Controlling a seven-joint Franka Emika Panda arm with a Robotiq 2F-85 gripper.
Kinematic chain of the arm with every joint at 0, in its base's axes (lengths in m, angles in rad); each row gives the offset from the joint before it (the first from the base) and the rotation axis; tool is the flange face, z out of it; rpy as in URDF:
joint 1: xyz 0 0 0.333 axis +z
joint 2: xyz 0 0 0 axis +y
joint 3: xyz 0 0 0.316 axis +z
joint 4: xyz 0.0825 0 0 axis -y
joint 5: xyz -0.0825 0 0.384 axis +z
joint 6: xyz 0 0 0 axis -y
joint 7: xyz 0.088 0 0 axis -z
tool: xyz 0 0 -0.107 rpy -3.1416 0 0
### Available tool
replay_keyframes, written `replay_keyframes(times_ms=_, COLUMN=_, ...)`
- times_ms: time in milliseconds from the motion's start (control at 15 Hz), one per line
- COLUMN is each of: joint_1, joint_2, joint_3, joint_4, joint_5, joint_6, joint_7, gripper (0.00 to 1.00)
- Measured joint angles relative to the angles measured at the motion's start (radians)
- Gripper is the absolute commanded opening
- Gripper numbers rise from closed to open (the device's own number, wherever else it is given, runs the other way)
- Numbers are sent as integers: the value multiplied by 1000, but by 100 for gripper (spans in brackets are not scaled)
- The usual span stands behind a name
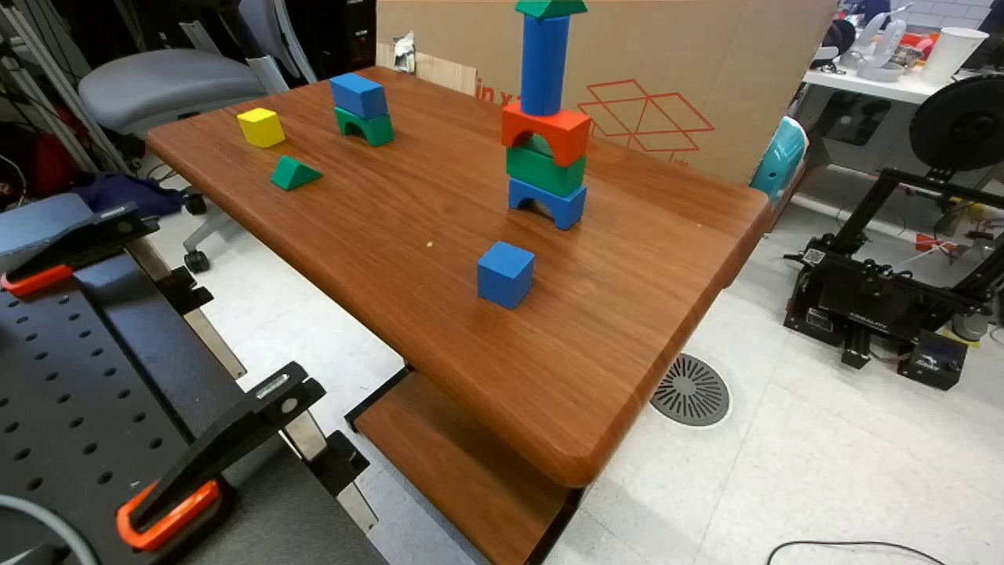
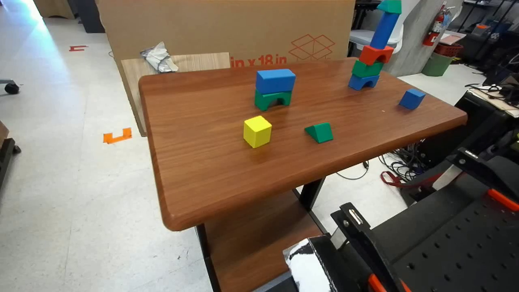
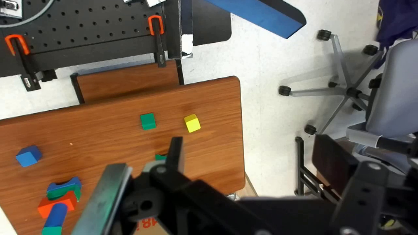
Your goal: Move the blue rectangular block to the right
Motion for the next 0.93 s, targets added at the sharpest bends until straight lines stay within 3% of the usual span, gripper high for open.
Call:
replay_keyframes(times_ms=533, joint_1=-4, joint_2=10, joint_3=6, joint_4=-11, joint_5=-2, joint_6=23, joint_7=-9, gripper=100)
replay_keyframes(times_ms=933, joint_1=-14, joint_2=162, joint_3=51, joint_4=-51, joint_5=-57, joint_6=244, joint_7=-19, gripper=100)
